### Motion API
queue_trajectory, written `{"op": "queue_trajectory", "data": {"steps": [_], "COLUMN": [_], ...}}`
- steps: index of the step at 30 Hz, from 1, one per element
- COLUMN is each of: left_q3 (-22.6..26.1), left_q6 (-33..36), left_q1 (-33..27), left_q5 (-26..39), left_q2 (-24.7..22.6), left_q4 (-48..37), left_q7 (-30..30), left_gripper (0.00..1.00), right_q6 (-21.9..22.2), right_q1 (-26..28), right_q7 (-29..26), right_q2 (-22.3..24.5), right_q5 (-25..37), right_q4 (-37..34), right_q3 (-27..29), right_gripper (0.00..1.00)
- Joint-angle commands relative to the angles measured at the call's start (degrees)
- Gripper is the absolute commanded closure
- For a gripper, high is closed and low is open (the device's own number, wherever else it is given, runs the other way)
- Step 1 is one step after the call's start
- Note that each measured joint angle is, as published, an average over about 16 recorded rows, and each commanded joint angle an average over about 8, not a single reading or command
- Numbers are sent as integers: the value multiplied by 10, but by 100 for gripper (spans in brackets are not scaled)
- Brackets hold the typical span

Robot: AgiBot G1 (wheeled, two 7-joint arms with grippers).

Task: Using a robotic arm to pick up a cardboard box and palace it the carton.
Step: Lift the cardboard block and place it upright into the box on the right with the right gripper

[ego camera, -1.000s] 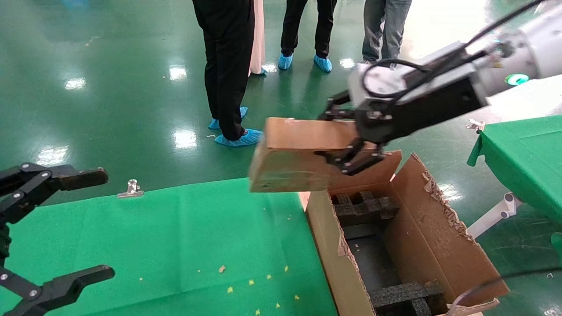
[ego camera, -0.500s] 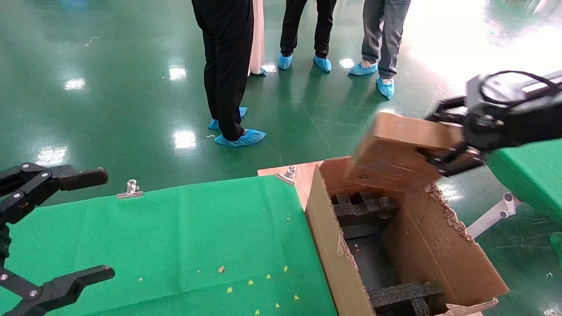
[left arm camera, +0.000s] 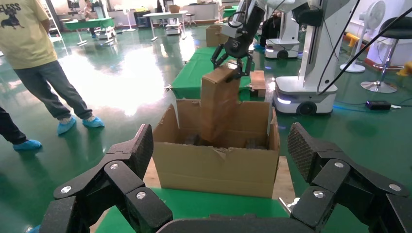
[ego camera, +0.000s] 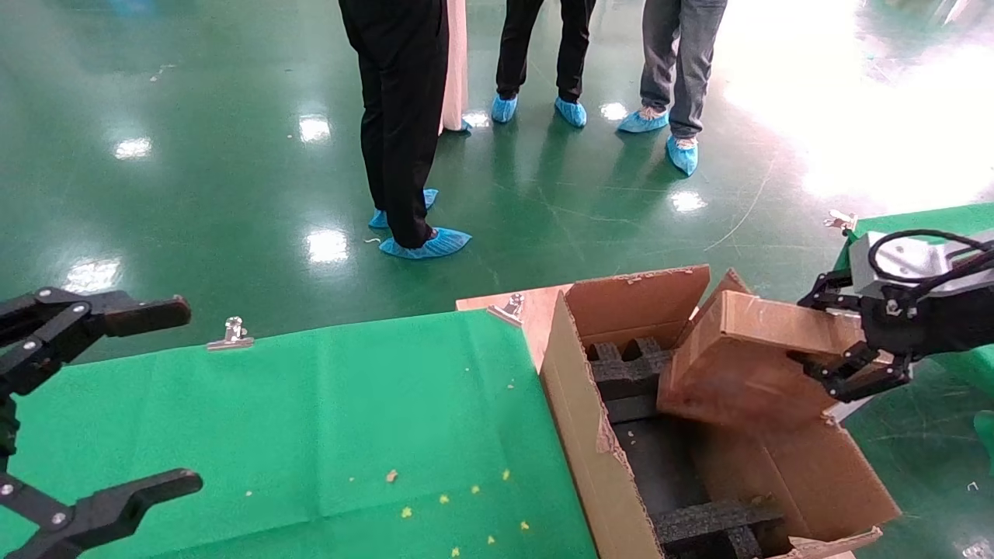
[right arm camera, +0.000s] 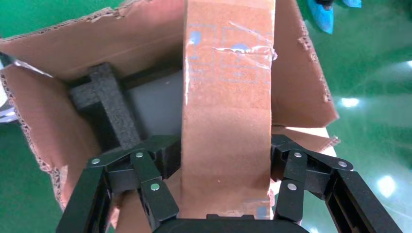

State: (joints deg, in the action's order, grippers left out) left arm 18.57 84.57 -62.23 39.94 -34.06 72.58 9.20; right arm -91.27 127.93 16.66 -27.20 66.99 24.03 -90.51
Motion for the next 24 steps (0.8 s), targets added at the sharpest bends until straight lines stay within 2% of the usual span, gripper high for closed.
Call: {"op": "queue_trajectory", "data": {"steps": [1, 9, 12, 15, 24], "left_q3": [0, 0, 0, 0, 0], "left_q6": [0, 0, 0, 0, 0], "left_q1": [0, 0, 0, 0, 0], "left_q5": [0, 0, 0, 0, 0], "left_q2": [0, 0, 0, 0, 0], "left_q4": [0, 0, 0, 0, 0], "left_q7": [0, 0, 0, 0, 0], "left_gripper": [0, 0, 0, 0, 0], "right_q6": [0, 3, 13, 28, 90], "right_q1": [-3, -6, -14, -31, -87], "right_q7": [1, -2, -26, -75, -278], "right_q2": [2, 0, -2, -8, -34], "right_q5": [-1, -3, -8, -16, -12], "right_q4": [-1, 0, -7, -22, -47], "right_q3": [-8, -6, -6, -10, -30], "right_gripper": [100, 100, 100, 100, 100]}}
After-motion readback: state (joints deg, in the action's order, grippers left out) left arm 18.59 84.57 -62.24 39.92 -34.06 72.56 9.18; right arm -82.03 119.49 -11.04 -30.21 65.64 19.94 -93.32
